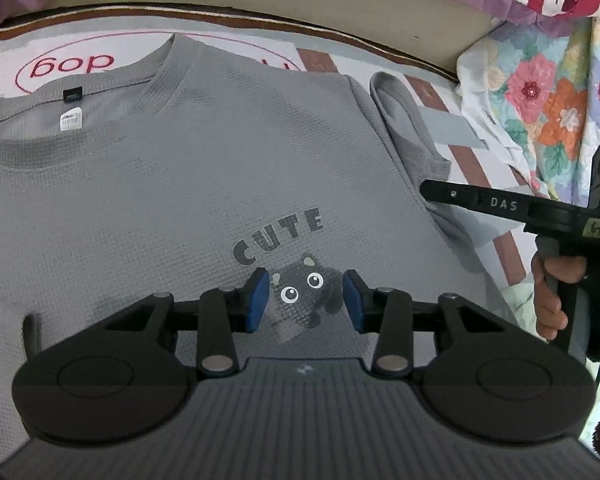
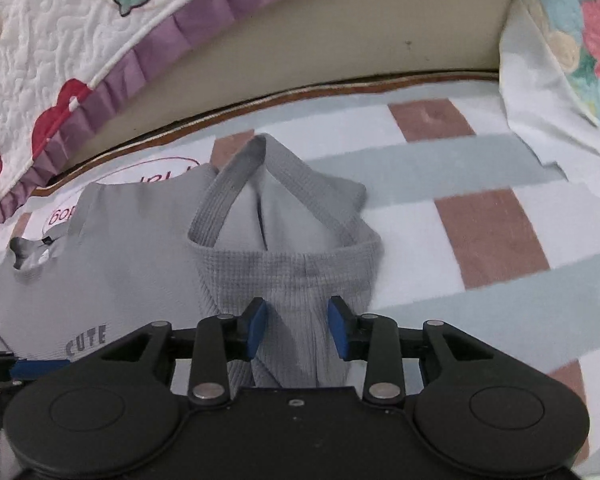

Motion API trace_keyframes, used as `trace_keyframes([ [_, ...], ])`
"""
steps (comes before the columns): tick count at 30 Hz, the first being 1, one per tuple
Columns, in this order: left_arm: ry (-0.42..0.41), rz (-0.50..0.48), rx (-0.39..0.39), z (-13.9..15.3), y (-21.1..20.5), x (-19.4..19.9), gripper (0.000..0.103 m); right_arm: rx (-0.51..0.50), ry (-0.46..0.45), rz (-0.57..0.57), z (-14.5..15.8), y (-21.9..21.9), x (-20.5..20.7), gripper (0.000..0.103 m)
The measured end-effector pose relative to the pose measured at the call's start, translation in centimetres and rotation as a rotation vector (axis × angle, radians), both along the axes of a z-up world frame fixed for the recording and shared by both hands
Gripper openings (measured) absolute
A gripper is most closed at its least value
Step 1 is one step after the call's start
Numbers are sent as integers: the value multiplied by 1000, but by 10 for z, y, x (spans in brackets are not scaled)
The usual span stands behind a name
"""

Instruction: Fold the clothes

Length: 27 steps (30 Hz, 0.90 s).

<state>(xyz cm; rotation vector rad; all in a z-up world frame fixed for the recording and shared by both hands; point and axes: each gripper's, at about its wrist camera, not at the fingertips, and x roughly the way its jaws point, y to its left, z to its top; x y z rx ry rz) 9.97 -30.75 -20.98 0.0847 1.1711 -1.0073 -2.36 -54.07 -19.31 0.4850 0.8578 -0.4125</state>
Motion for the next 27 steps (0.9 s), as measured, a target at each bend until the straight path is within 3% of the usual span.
trace_keyframes([
  [1,-2,-1,0,0,0,0,40,-10,-6,8,1,0,-1,14],
  [3,-4,1,0,1,1,-1,40,-20,-26,7,6,-1,-6,5],
  [10,-1,6,-9,2,6,-5,41,-7,-128,-188,30,-15,-62,5],
  [15,-2,-3,-14,4,9,-7,42,38,-120,-345,20,-25,-99,5],
  [19,3,-6,-26,4,16,-8,42,122,-176,-429,10,-26,-112,7],
  [22,12,-3,-44,5,19,-7,42,211,-212,-498,2,-25,-116,26],
  [24,15,1,-54,6,20,-6,42,296,-245,-515,-7,-23,-117,56],
  [27,22,10,-63,8,20,-5,42,277,-245,-514,-14,-19,-104,57],
])
